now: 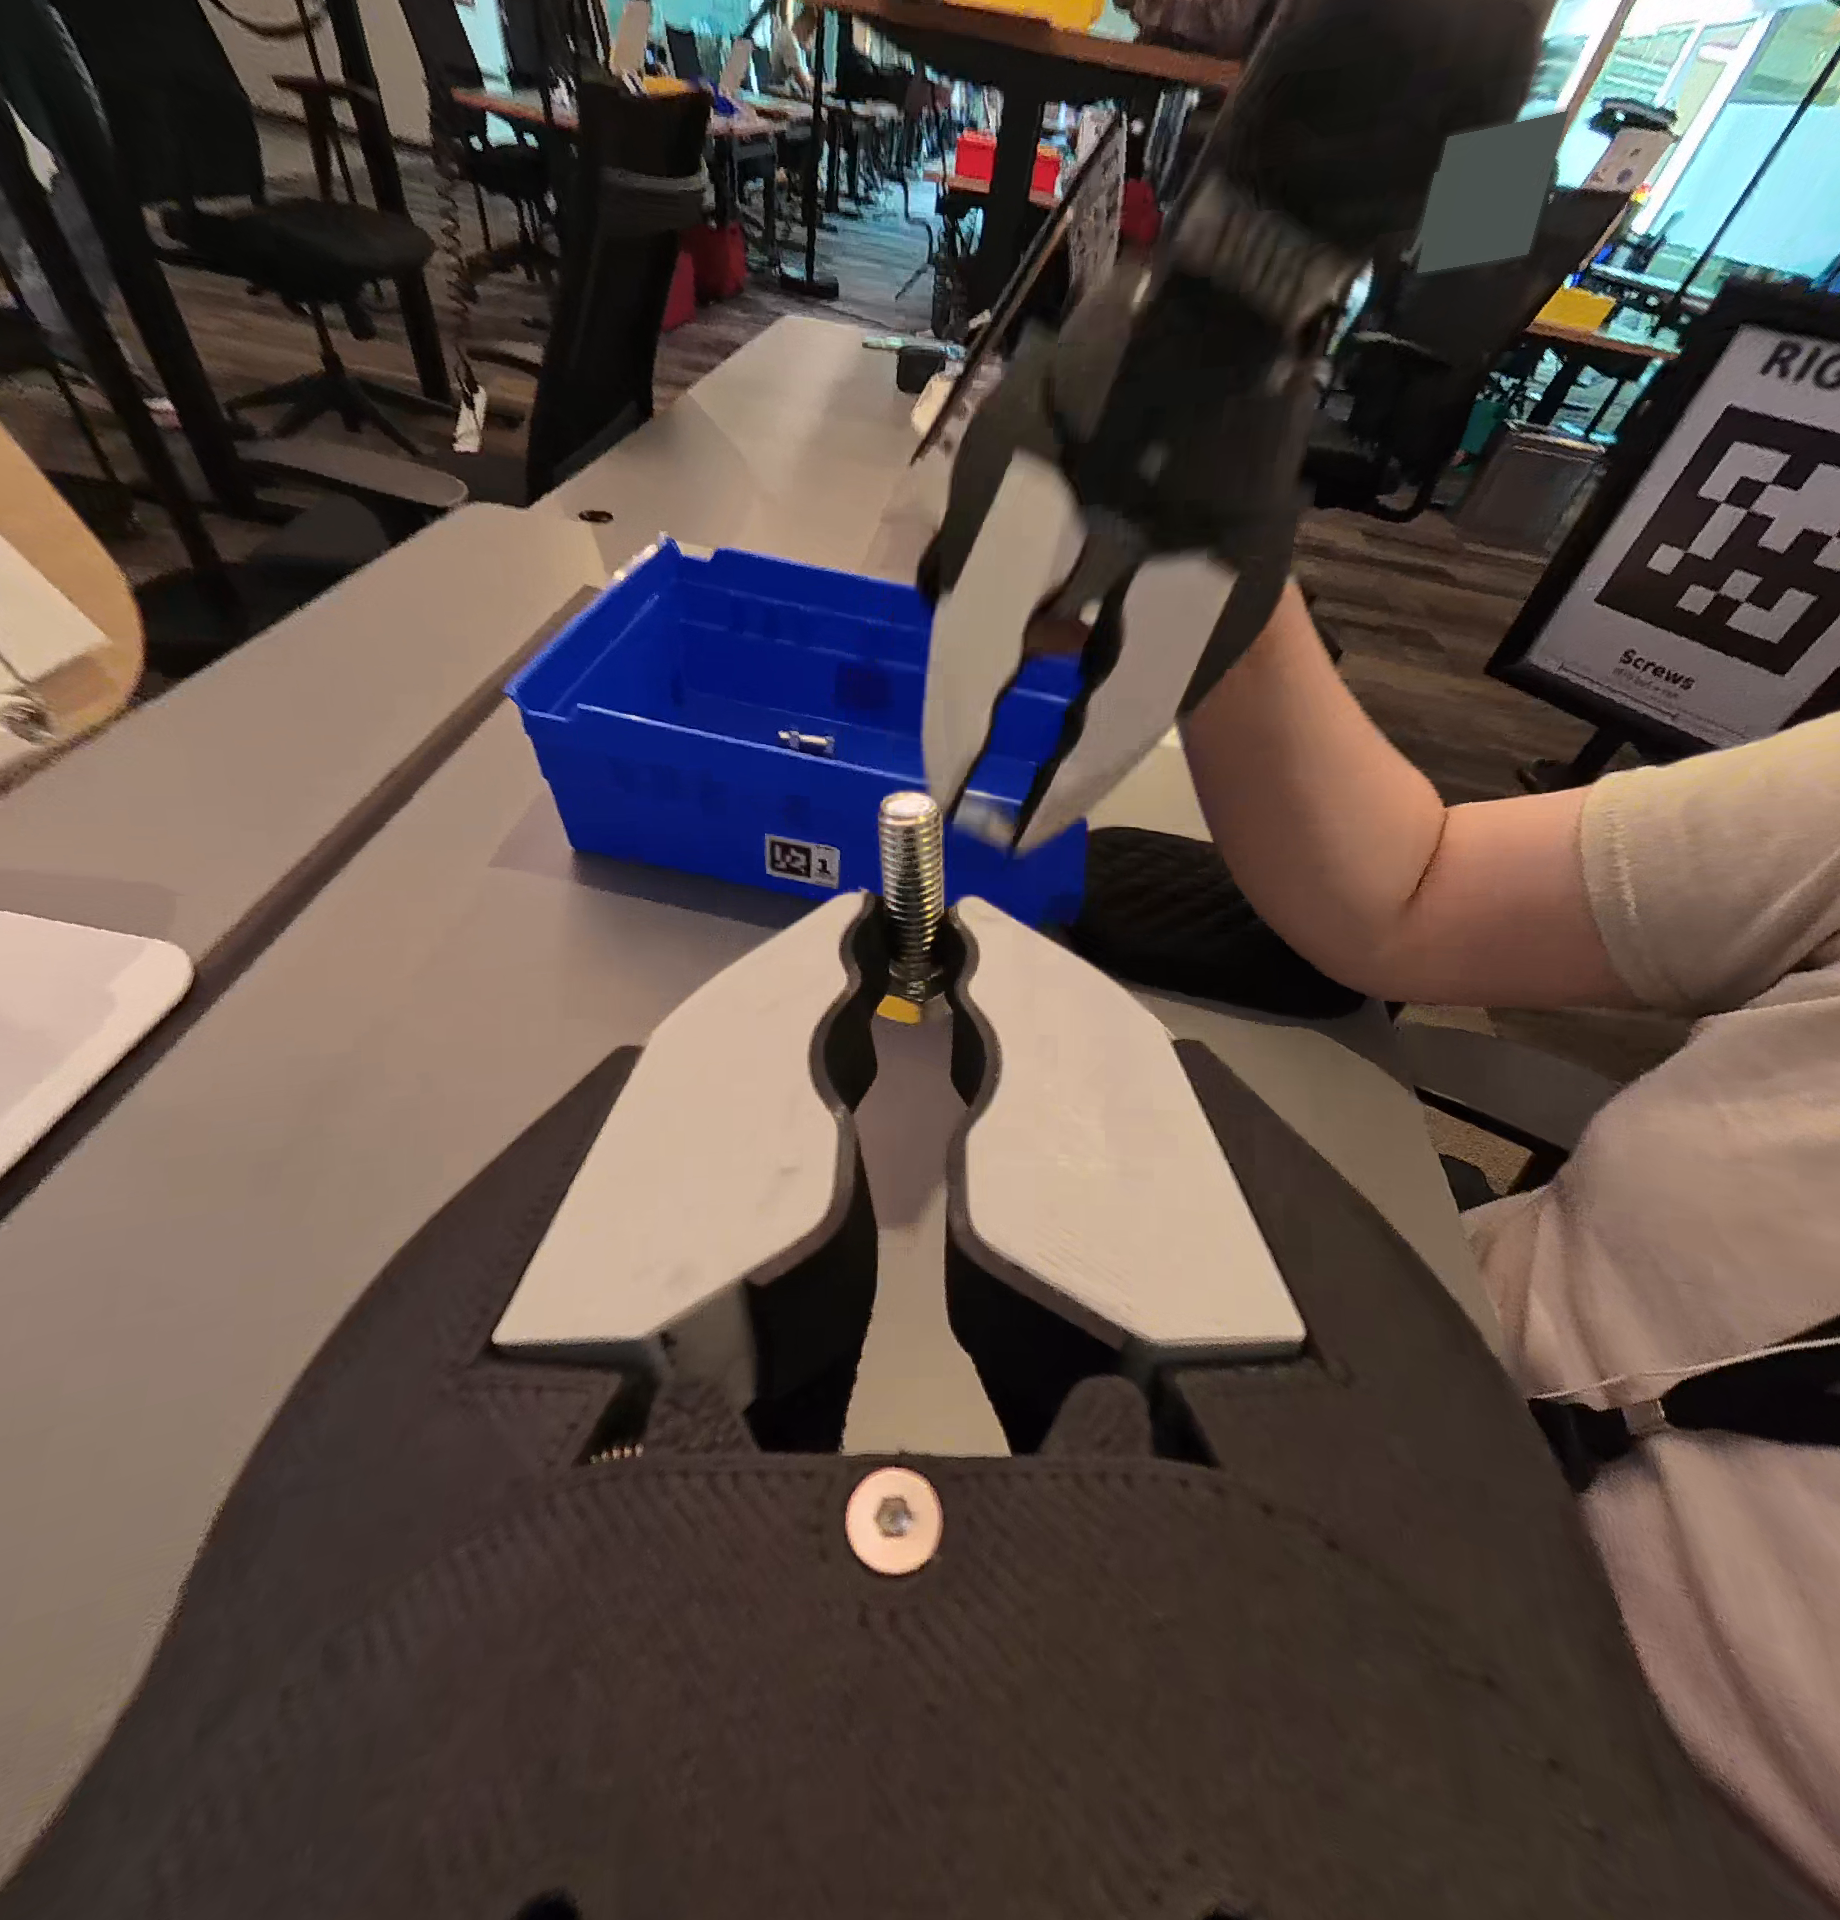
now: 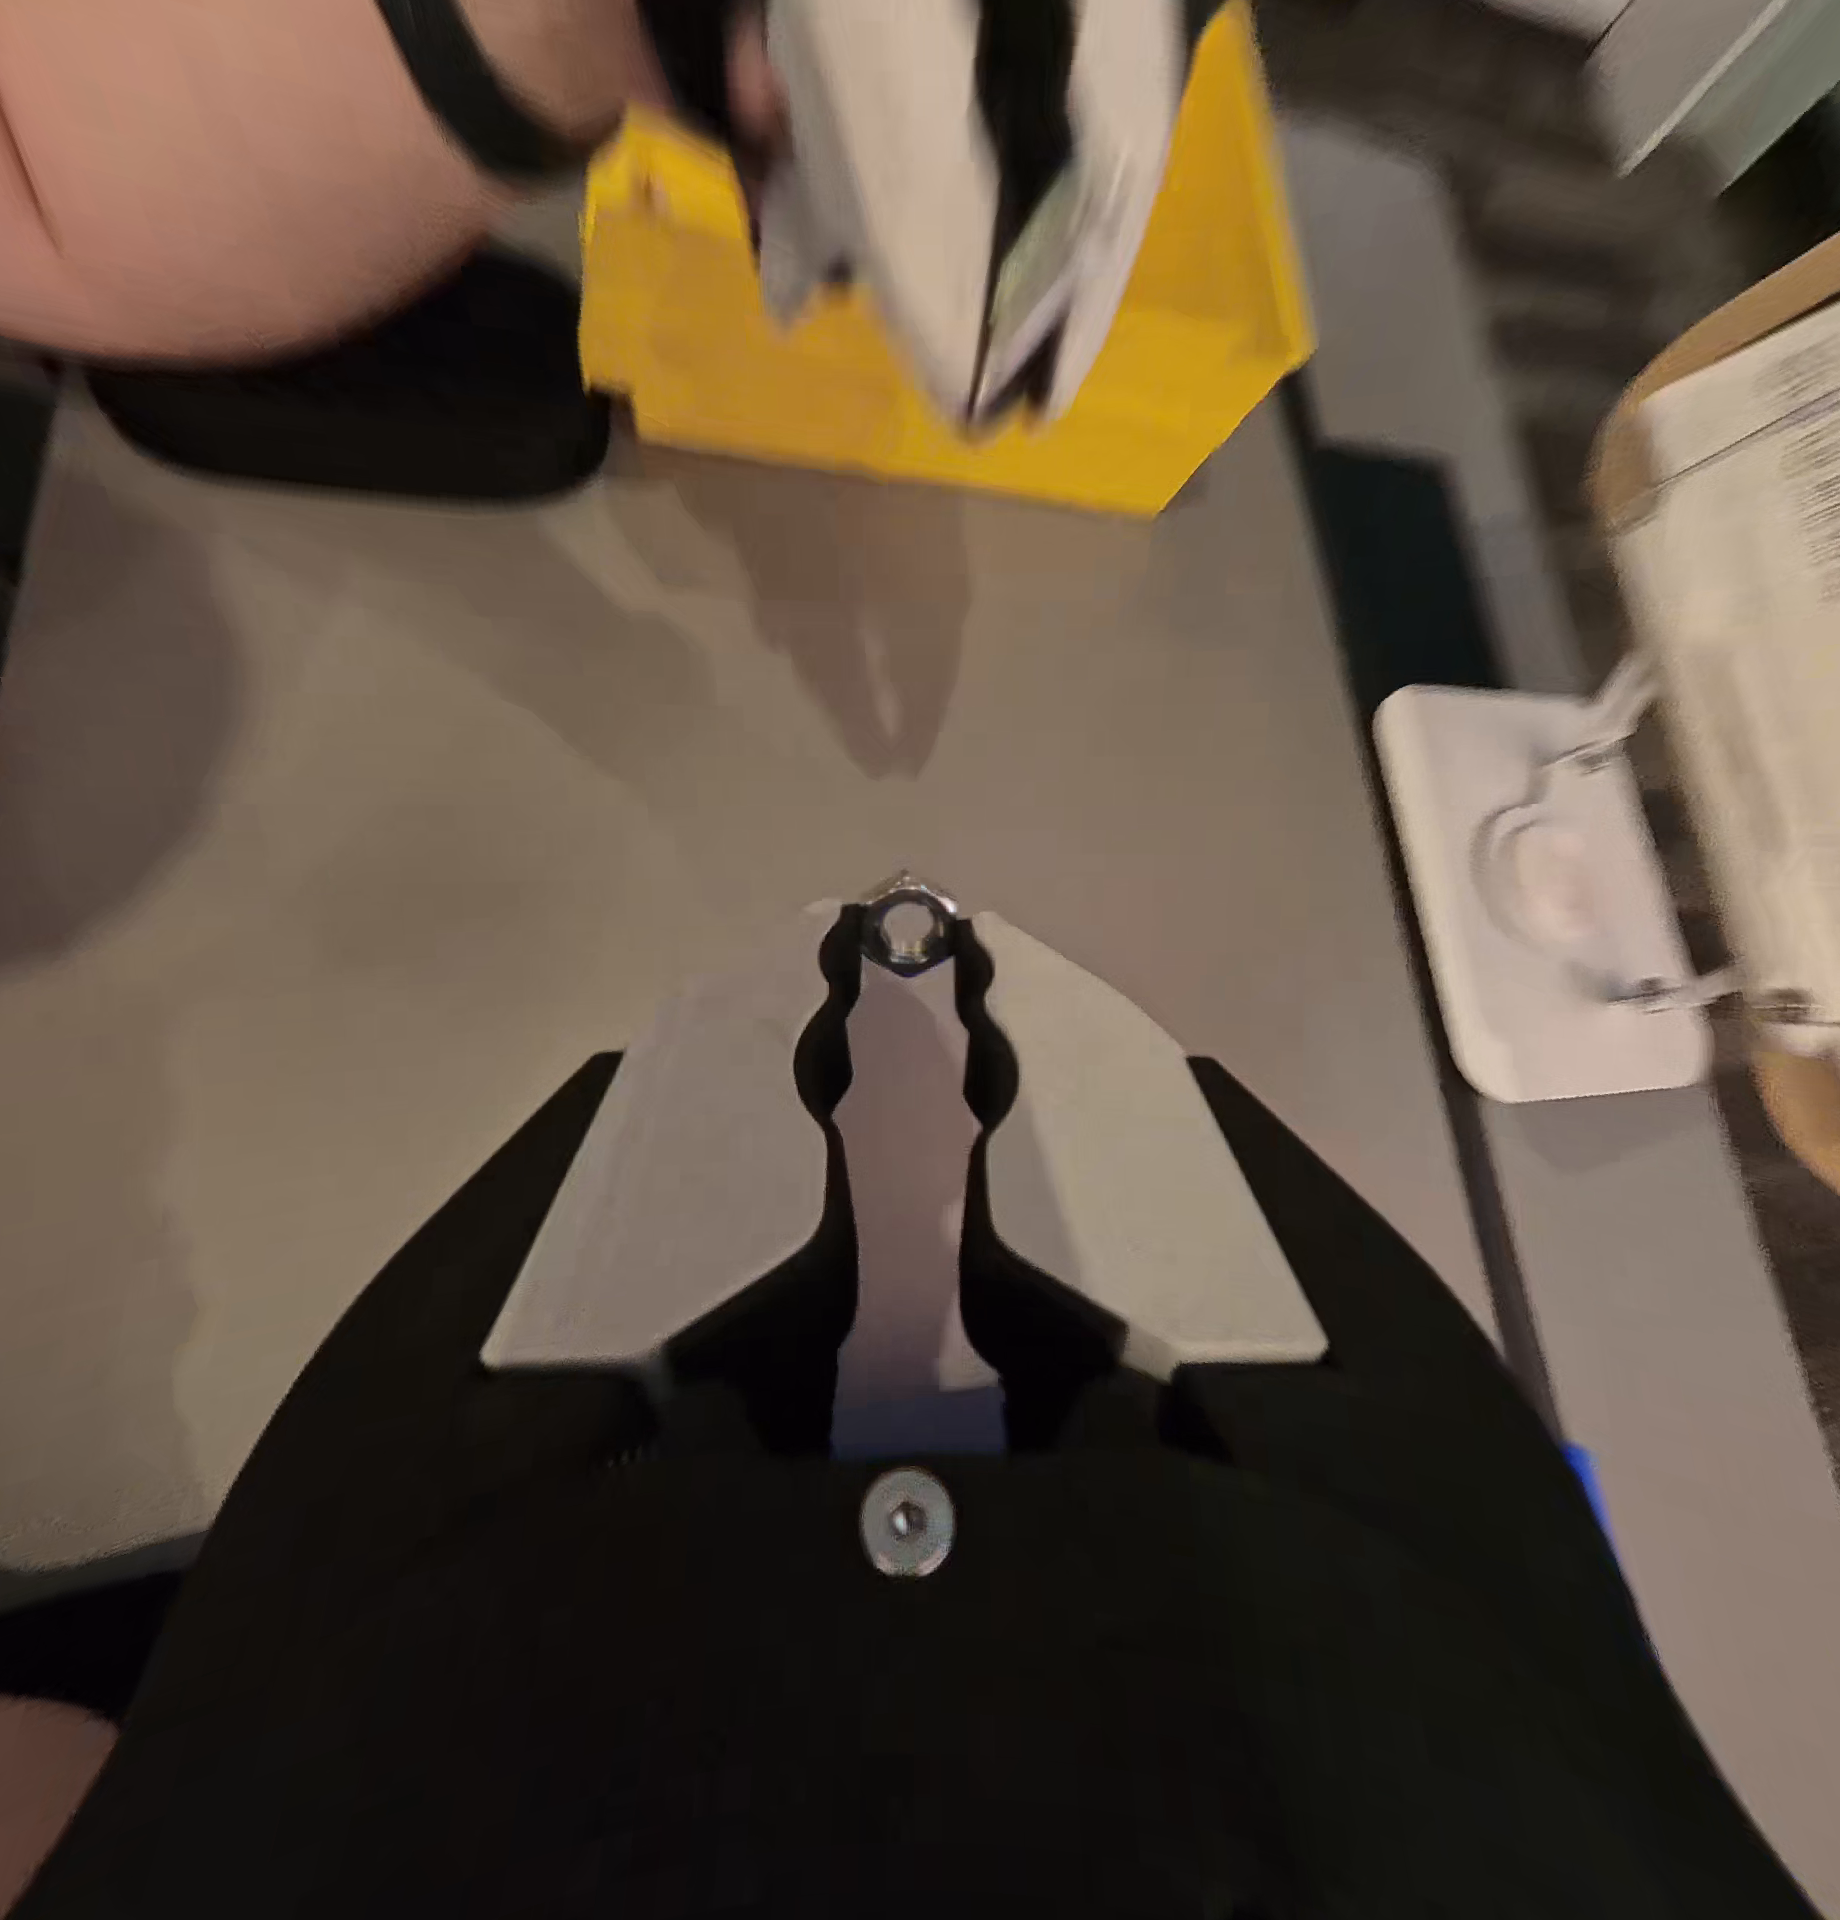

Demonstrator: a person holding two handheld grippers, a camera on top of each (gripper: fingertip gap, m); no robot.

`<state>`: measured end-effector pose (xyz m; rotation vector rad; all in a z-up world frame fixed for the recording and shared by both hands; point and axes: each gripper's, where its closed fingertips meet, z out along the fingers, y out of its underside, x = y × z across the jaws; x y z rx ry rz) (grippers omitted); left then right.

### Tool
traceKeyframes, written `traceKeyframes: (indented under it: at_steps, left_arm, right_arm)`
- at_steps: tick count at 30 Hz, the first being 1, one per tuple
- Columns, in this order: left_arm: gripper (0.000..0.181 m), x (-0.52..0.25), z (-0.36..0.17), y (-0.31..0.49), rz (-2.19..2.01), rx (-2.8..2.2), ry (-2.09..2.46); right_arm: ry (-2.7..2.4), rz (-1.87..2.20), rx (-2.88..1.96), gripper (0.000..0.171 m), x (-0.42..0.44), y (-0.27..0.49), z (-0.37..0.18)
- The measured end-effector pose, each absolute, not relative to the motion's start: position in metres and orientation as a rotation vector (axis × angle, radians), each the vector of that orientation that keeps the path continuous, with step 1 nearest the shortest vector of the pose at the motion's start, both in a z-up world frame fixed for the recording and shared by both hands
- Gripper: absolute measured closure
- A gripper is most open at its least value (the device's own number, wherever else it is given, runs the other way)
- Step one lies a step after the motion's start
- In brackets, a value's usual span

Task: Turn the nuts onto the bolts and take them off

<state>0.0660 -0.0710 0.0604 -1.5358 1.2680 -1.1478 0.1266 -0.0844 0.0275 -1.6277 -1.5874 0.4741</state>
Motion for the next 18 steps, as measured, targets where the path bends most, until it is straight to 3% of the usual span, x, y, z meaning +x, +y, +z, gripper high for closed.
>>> traceKeyframes:
  at_steps: [4,18]
  left_arm:
    - [0.172,0.096,0.027,-0.080,-1.141,-1.584,1.370]
    - [0.172,0.151,-0.046,-0.098,-0.978,-1.314,1.476]
  right_arm:
    - [-1.558,0.541,-1.522,0.153,0.131,-0.108,0.058]
    - [-1.925,0.137,-1.615,0.152,0.144,-0.100,-0.019]
